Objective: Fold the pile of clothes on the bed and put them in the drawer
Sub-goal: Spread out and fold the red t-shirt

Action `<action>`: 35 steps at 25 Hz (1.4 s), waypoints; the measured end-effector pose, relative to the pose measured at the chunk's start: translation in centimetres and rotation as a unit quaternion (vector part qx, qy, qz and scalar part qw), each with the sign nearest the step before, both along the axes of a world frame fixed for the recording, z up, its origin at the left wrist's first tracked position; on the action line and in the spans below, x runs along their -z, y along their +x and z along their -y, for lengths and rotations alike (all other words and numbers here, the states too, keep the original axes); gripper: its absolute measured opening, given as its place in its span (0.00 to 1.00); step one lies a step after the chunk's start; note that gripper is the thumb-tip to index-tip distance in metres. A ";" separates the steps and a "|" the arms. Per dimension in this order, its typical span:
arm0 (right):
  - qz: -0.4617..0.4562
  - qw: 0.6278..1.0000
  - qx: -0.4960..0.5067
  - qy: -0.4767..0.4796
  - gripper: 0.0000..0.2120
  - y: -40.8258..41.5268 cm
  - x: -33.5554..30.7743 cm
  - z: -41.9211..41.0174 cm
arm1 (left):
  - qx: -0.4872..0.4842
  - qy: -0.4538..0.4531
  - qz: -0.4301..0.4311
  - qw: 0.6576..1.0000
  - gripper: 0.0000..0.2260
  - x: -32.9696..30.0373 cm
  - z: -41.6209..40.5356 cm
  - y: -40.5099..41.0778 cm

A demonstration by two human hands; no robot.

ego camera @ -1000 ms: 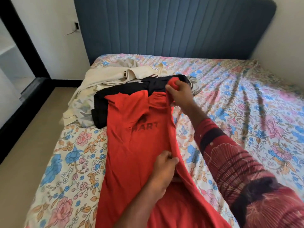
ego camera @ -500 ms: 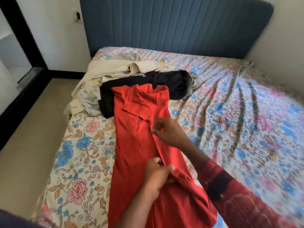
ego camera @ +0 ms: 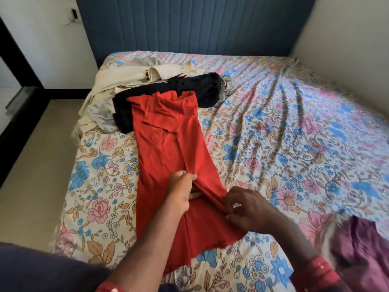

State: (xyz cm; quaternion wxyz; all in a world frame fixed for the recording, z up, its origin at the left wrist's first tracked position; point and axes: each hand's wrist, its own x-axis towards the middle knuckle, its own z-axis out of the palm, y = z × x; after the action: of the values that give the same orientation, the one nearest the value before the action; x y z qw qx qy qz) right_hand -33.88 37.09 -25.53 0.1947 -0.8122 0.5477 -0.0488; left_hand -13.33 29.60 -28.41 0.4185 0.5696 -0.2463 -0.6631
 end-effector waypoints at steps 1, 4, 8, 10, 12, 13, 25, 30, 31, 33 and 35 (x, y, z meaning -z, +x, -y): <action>-0.008 1.000 0.009 -0.020 0.10 0.3 0.2 -0.5 | -0.010 0.002 -0.004 1.000 0.07 -0.1 -0.3 0.1; -0.025 0.997 0.050 -0.060 0.11 1.0 0.5 -1.6 | -0.026 0.004 -0.030 0.999 0.06 -0.3 -1.3 0.2; -0.018 0.995 0.033 -0.093 0.11 2.4 -0.1 -3.6 | 0.002 -0.010 -0.027 1.000 0.09 -1.0 -3.2 -0.3; 0.028 0.995 0.011 -0.099 0.07 3.4 -0.5 -4.9 | 0.011 -0.017 -0.011 1.000 0.13 -1.1 -4.4 -0.5; 0.095 0.992 -0.038 -0.075 0.04 4.4 -0.9 -6.0 | 0.011 -0.022 0.030 0.999 0.16 -1.2 -5.6 -0.1; 0.122 0.990 -0.062 -0.043 0.06 4.6 -1.1 -6.4 | 0.022 -0.026 0.053 0.998 0.17 -1.3 -6.4 0.5; -0.105 0.951 -0.277 -0.090 0.30 -2.6 1.1 0.8 | 0.460 -0.503 0.577 0.450 0.35 1.9 -10.1 20.0; -0.084 0.931 -0.342 -0.091 0.16 -2.1 3.0 0.8 | 0.459 -0.503 0.570 0.460 0.18 2.6 -10.1 20.2; -0.041 0.941 -0.332 -0.051 0.15 -1.8 2.9 0.7 | 0.459 -0.469 0.536 0.532 0.13 2.2 -10.0 20.1; 0.118 0.959 -0.254 0.040 0.12 -0.8 1.2 1.7 | 0.453 -0.324 0.398 0.729 0.15 1.0 -9.2 20.0; 0.250 0.949 -0.137 0.132 0.10 0.0 -0.9 3.8 | 0.377 -0.187 0.251 0.872 0.15 -0.7 -7.4 19.4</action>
State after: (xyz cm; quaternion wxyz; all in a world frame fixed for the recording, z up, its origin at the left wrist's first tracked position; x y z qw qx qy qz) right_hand -33.87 33.26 -24.63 0.4358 -0.8080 0.3669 -0.1506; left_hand 6.07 36.96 -27.70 0.1596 0.4919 -0.6580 -0.5473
